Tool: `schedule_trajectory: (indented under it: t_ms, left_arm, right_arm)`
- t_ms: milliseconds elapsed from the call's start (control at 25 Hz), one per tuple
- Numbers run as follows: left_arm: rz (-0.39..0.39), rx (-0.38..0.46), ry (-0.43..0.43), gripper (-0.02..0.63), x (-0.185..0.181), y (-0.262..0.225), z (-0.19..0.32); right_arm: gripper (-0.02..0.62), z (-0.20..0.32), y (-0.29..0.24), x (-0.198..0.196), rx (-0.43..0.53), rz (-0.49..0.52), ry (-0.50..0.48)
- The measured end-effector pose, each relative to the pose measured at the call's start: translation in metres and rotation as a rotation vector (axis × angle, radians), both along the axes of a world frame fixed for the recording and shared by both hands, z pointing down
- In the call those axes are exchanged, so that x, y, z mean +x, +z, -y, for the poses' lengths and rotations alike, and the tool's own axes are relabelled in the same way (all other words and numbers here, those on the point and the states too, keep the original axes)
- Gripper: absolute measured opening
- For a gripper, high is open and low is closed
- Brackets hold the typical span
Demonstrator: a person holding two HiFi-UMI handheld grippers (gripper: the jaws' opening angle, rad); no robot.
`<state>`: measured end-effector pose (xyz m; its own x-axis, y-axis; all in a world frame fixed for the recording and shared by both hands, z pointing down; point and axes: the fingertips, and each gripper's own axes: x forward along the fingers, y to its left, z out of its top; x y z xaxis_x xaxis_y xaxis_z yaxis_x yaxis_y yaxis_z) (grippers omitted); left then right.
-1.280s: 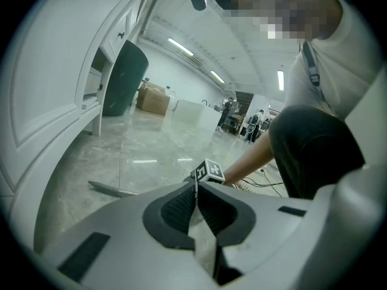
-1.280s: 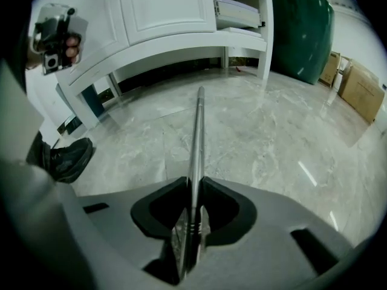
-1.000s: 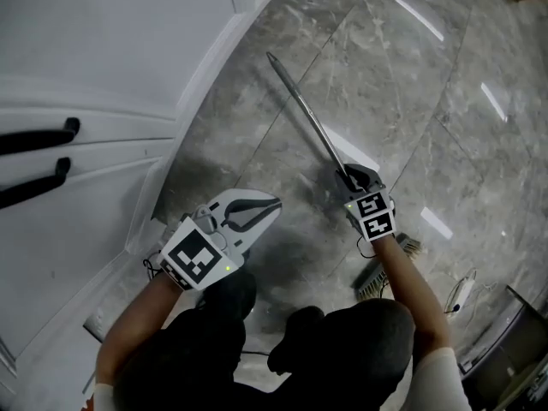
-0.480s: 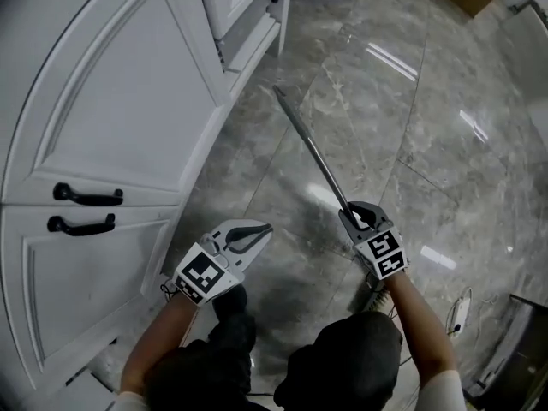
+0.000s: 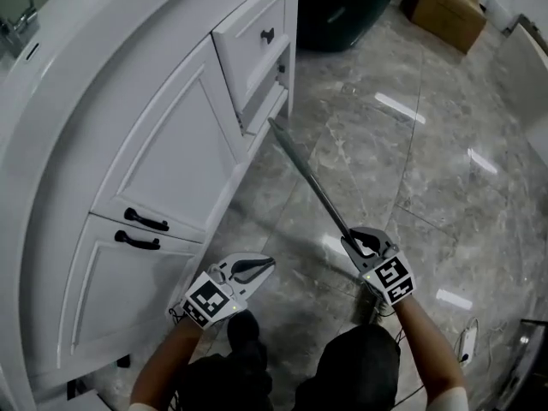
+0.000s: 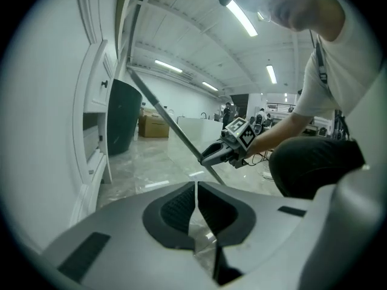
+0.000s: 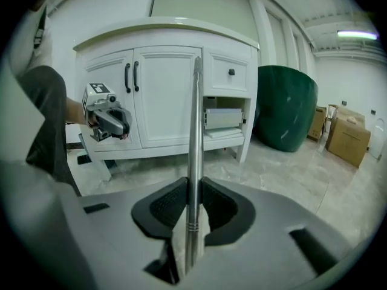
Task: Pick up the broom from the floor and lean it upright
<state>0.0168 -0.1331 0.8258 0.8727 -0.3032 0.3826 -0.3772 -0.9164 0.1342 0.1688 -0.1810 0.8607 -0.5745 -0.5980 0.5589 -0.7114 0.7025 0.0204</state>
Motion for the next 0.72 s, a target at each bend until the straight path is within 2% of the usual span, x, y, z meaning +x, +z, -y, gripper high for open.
schedule_trajectory:
  t_ms: [360,520,720]
  left_arm:
    - [-0.072,0.030,-0.120,0.015,-0.019,-0.086,0.013]
    - [-0.096,0.052,-0.132,0.015,-0.017,-0.102,0.011]
    - [-0.085,0.043,-0.128,0.015,-0.023,-0.109,0.001]
  right_arm:
    - [0.075,0.014,-0.075,-0.036,0.092,0.062,-0.048]
    - [0.075,0.024,-0.099,-0.054,0.132,0.091,-0.067]
    - [0.074,0.039,-0.116,-0.081,0.148,0.128,-0.101]
